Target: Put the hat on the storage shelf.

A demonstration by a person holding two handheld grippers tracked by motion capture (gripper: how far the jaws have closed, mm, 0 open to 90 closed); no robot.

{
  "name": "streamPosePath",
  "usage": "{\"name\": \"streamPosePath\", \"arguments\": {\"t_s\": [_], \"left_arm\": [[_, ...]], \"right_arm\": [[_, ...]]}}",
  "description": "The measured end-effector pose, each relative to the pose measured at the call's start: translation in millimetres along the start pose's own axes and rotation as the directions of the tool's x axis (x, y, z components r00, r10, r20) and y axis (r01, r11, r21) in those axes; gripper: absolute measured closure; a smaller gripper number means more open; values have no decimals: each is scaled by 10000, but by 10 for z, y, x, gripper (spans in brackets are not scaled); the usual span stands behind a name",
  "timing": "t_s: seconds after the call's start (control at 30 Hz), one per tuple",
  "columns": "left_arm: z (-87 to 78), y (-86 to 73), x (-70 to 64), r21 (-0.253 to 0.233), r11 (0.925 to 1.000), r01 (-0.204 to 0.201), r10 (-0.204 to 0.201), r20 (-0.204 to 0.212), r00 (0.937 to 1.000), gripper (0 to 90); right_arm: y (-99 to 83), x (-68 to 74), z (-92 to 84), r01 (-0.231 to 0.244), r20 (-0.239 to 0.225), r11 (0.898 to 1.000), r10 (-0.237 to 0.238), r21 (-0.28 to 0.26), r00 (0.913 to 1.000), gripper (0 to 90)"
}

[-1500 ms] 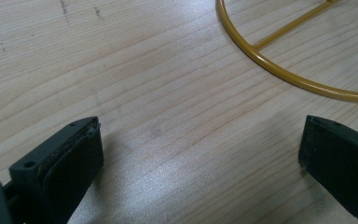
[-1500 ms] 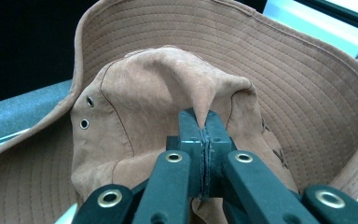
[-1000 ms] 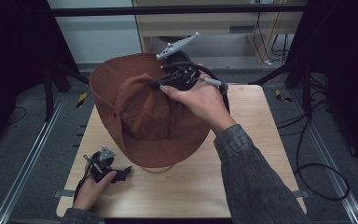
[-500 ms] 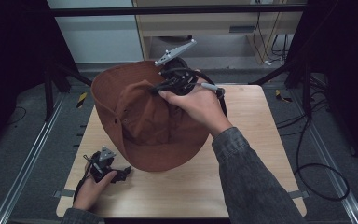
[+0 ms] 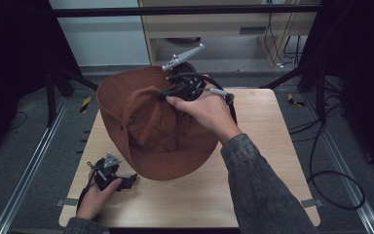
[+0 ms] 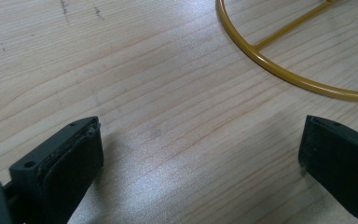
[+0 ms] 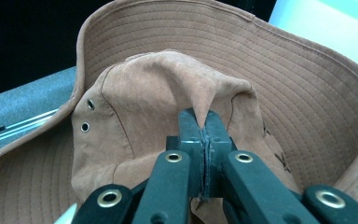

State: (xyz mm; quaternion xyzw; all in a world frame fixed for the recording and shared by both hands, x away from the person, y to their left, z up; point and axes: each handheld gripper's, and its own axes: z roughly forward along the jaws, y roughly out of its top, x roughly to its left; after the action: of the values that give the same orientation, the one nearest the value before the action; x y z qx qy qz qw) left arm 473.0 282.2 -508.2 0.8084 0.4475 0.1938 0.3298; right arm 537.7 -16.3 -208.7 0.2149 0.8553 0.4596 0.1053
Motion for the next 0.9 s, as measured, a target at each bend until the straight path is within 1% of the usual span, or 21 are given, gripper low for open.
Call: {"name": "streamPosePath", "arguments": {"t_s": [0.3, 0.43, 0.63, 0.9], "left_arm": [[0, 0, 0, -2, 10000, -1, 1, -1, 10000, 0], [0, 0, 0, -2, 10000, -3, 3, -3, 10000, 0], [0, 0, 0, -2, 10000, -1, 1, -3, 10000, 0], [0, 0, 0, -1, 10000, -2, 2, -1, 10000, 0]], "right_arm": [[-35, 5, 72, -24, -61, 9998, 25, 215, 10000, 891], [-64, -15, 100, -117, -82, 9996, 119, 266, 9999, 891], [-75, -5, 137, -67, -143, 9995, 72, 321, 9999, 889], [-94, -6, 198, -144, -191, 9992, 151, 372, 9997, 883]]}}
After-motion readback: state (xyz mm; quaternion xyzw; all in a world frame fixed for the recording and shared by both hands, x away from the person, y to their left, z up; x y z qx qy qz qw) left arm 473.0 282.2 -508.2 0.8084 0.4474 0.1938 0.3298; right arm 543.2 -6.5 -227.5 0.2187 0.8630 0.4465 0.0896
